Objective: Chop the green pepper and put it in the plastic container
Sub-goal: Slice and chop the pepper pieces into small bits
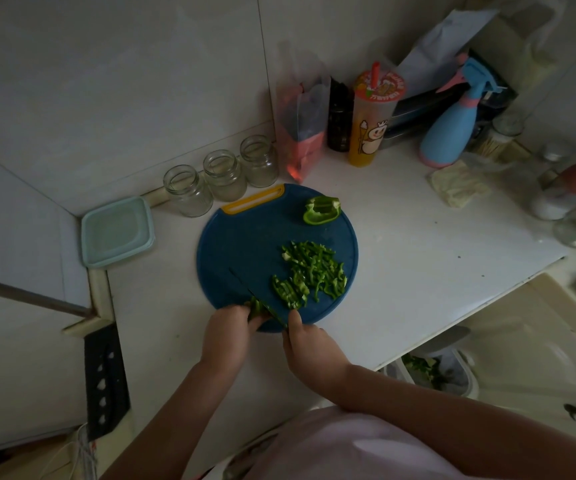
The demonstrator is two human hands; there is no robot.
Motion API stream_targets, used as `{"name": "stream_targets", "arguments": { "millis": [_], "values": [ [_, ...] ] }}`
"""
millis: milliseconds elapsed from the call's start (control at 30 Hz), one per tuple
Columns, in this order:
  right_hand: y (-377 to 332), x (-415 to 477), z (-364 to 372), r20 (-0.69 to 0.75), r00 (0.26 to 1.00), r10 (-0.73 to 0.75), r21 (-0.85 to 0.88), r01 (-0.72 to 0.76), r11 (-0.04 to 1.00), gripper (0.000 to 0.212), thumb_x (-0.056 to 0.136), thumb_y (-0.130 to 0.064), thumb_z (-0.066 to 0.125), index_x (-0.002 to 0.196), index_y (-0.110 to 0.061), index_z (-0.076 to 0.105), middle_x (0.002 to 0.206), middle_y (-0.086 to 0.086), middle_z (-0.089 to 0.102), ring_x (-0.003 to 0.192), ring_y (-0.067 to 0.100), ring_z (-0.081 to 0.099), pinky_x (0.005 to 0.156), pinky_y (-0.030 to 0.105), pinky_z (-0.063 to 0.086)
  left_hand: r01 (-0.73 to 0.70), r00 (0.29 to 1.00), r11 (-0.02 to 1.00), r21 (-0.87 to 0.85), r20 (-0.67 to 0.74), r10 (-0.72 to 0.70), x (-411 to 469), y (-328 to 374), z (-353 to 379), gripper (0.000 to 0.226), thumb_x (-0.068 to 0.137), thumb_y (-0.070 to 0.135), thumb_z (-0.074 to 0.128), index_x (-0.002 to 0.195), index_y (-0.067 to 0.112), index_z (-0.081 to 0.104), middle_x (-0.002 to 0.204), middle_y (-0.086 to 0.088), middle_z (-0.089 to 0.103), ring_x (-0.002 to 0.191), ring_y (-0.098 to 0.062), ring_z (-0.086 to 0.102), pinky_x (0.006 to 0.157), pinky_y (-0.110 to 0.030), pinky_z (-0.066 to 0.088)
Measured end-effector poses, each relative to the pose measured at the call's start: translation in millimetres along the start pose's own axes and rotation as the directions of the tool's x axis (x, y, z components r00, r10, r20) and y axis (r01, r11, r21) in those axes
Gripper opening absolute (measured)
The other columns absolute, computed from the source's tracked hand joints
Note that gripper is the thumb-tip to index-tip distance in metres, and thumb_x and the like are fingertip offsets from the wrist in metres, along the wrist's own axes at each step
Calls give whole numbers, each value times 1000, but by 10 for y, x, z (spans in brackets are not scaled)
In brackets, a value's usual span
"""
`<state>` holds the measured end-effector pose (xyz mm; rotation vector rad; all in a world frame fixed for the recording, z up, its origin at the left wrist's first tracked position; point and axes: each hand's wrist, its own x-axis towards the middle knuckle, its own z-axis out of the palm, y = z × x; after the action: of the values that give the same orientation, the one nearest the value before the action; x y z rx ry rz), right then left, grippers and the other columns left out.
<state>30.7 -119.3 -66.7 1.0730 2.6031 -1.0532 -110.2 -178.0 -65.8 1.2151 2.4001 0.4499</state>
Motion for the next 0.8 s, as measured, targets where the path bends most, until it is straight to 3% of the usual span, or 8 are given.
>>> {"name": "stream_targets", "arguments": {
  "millis": [167, 333, 433, 500, 567, 633, 800],
  "values": [
    [-25, 19, 23, 9, 1000, 9, -31, -8, 999, 27, 99, -16, 33, 123, -3, 33, 88, 18, 61, 74, 34, 57, 61, 39, 43, 8, 996, 992, 122, 87, -19, 68, 18, 0, 43, 92, 41, 52, 86, 0, 64, 79, -16, 66, 74, -30, 62, 58, -29, 31],
    [-52, 48, 37, 38, 999, 33, -84, -30, 996, 29, 96, -11, 34, 124, -3, 32, 80, 12, 52, 67, 27, 47, 58, 35, 37, 21, 981, 977, 211, 186, -61, 86, 21, -17, 43, 94, 40, 49, 90, 0, 64, 61, -1, 43, 81, -29, 62, 62, -31, 35],
    [-58, 51, 27, 44, 999, 29, -144, -23, 989, 36, 93, -6, 35, 128, -4, 30, 91, 16, 61, 75, 34, 57, 59, 35, 35, 1, 979, 967, 255, 197, -53, 96, 21, -19, 39, 95, 35, 48, 94, -1, 64, 64, -4, 46, 85, -30, 62, 66, -32, 37],
    [-57, 54, 24, 54, 998, 21, -176, -11, 984, 41, 92, -4, 36, 132, -3, 28, 95, 18, 62, 81, 36, 60, 60, 35, 36, -30, 977, 960, 280, 210, -30, 97, 22, -34, 36, 96, 33, 46, 100, 1, 63, 73, -9, 54, 88, -30, 62, 68, -32, 39],
    [-52, 71, 21, 67, 998, 20, -191, -7, 982, 43, 91, -3, 36, 133, -3, 27, 95, 18, 62, 76, 34, 57, 60, 35, 36, -84, 974, 945, 315, 225, 12, 104, 21, -45, 35, 97, 33, 44, 106, 5, 63, 93, -15, 62, 91, -28, 61, 70, -31, 39],
    [-36, 100, 18, 72, 997, 16, -187, -3, 982, 41, 91, -4, 36, 132, -3, 28, 94, 17, 62, 69, 30, 51, 59, 35, 36, -124, 970, 930, 347, 239, 40, 109, 17, -67, 34, 98, 34, 42, 111, 10, 63, 98, -14, 61, 93, -26, 60, 70, -29, 37],
    [12, 146, 3, 82, 997, -10, -136, 21, 990, 33, 94, -9, 37, 126, -4, 31, 91, 16, 62, 78, 35, 61, 58, 35, 39, -295, 934, 832, 471, 324, 148, 125, -34, -110, 38, 100, 30, 33, 137, 29, 45, 117, -10, 56, 105, -23, 55, 73, -27, 34]
  ]
}}
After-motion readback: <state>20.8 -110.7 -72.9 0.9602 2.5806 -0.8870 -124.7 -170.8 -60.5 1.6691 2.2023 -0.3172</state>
